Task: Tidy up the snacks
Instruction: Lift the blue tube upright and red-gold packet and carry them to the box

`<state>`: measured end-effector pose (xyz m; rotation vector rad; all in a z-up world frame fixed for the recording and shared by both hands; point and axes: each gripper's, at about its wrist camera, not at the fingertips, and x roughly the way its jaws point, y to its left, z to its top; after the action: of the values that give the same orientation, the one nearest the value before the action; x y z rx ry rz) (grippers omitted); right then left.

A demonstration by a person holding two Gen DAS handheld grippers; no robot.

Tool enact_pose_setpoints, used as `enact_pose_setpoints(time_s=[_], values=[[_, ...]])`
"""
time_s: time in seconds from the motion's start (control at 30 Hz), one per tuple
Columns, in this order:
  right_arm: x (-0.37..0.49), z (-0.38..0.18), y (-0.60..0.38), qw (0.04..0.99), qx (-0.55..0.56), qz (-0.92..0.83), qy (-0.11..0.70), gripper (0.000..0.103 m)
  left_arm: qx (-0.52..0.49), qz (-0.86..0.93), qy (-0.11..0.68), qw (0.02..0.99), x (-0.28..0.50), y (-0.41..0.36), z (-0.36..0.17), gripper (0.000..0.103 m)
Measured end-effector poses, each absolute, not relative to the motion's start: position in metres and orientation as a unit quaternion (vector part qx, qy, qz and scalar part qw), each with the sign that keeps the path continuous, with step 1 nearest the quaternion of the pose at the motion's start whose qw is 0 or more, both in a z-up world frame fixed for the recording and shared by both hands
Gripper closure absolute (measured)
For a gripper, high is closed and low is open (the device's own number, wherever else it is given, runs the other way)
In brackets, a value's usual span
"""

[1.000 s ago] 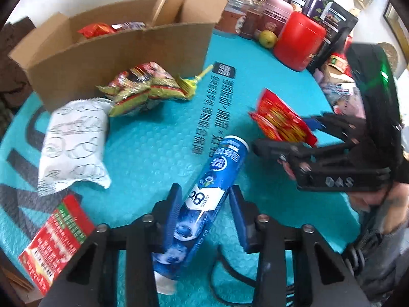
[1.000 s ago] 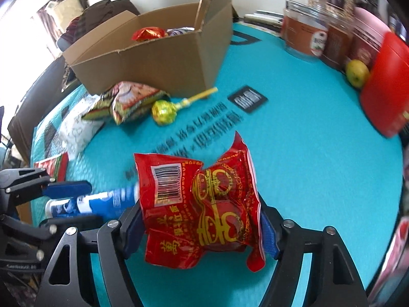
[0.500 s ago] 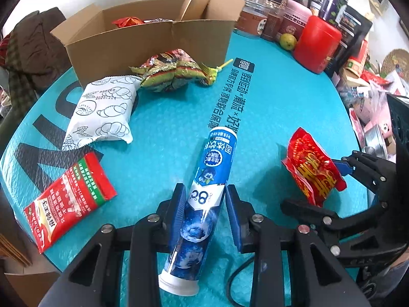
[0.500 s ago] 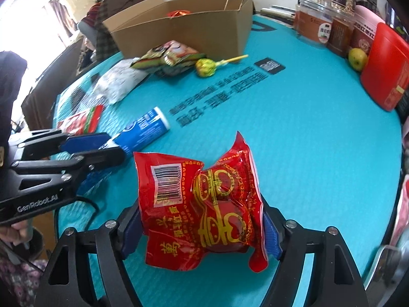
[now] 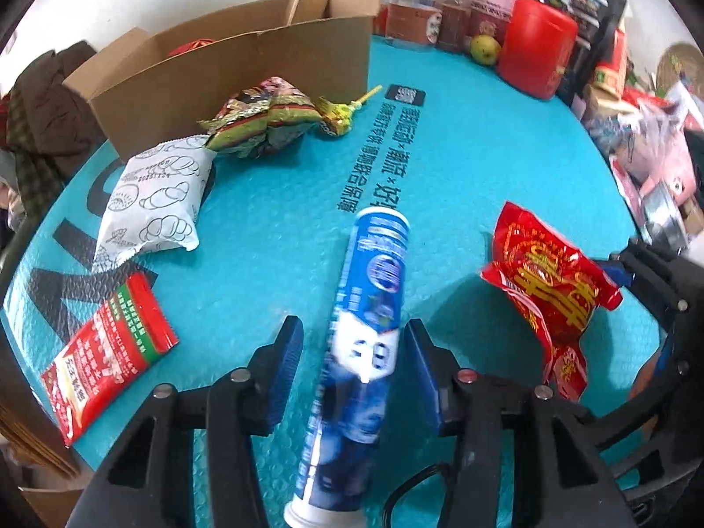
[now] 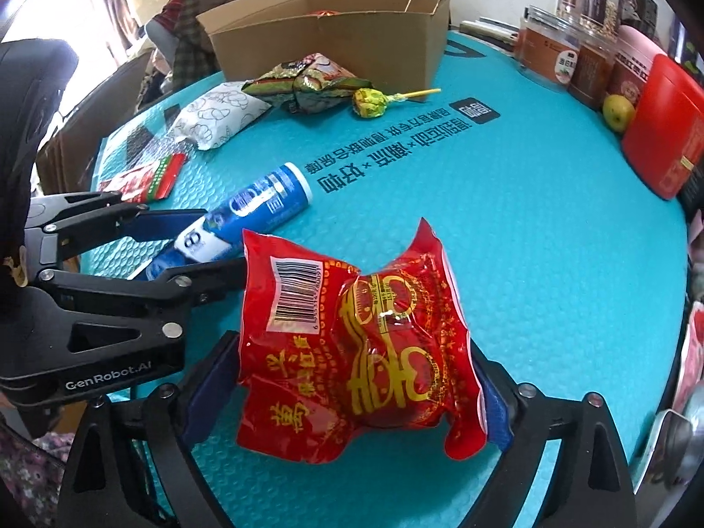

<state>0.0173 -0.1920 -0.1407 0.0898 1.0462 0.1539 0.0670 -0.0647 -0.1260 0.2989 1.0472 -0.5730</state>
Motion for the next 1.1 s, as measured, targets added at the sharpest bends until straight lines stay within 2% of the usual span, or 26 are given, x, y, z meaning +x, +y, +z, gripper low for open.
enact_pose_setpoints(time_s=[0.03, 0.07, 0.1, 0.2, 0.5, 0.6, 0.73, 0.97, 1.1], values=[[0.016, -0.141, -0.193, 0.864, 0.048, 0.074, 0.496, 0.008, 0.137, -0.265, 0.487, 0.821, 0.067, -0.064, -0.126, 0.072], [0.017, -0.141, -0.195, 0.865, 0.054, 0.074, 0.494, 0.008, 0.14, -0.259, 0.482, 0.825, 0.067, -0.063, -0.125, 0.074], [0.016, -0.141, -0.196, 0.866, 0.06, 0.073, 0.491, 0.008, 0.14, -0.257, 0.48, 0.827, 0.068, -0.062, -0.125, 0.075], [0.014, -0.139, -0.2, 0.872, 0.065, 0.058, 0.481, 0.022, 0.125, -0.259, 0.482, 0.828, 0.069, -0.056, -0.125, 0.075], [0.004, -0.133, -0.204, 0.876, 0.11, 0.075, 0.464, 0.03, 0.096, -0.271, 0.494, 0.821, 0.064, -0.051, -0.117, 0.075], [-0.001, -0.13, -0.203, 0.879, 0.104, 0.069, 0.46, 0.039, 0.099, -0.274, 0.486, 0.824, 0.059, -0.051, -0.112, 0.075], [-0.006, -0.125, -0.205, 0.883, 0.102, 0.052, 0.454, 0.059, 0.103, -0.277, 0.482, 0.825, 0.057, -0.052, -0.109, 0.075], [-0.005, -0.127, -0.201, 0.886, 0.081, 0.044, 0.454, 0.061, 0.106, -0.276, 0.5, 0.814, 0.059, -0.055, -0.123, 0.075], [-0.001, -0.134, -0.205, 0.882, 0.092, 0.038, 0.461, 0.058, 0.134, -0.275, 0.482, 0.821, 0.057, -0.063, -0.125, 0.075]])
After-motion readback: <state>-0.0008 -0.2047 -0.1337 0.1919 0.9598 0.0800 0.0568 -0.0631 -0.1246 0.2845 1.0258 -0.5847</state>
